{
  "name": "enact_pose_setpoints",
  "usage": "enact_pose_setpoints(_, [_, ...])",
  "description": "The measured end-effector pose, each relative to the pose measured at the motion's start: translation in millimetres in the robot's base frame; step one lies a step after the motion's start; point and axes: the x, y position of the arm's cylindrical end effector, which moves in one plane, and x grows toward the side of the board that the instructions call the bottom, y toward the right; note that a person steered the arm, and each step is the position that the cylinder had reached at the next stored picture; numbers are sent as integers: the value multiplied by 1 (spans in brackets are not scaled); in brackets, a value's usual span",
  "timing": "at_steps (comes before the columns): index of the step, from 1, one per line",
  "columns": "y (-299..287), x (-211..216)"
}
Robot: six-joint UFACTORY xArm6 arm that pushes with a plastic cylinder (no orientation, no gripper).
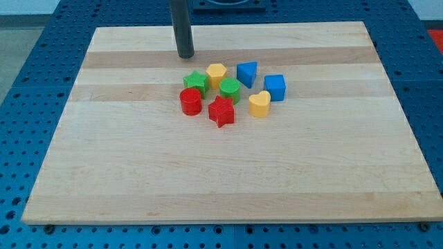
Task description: Push the green star towards bottom left
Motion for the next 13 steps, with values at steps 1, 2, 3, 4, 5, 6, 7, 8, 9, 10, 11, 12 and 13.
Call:
enact_pose_setpoints(1, [2,1])
enact_pose_setpoints(2, [10,6])
enact_pose_setpoints(3, [8,9])
enact_pose_setpoints(4, [8,29])
enact_pose_setpoints(5, [8,49])
enact_pose_setpoints(6, [16,67])
enact_pose_setpoints(7, [35,69])
enact_pose_setpoints(8, [51,73])
enact_pose_setpoints(9, [59,90])
enact_pose_setpoints(10, [59,111])
enact_pose_setpoints(11, [59,135])
enact_pose_setpoints(12, [56,155])
enact_pose_setpoints(13, [37,176])
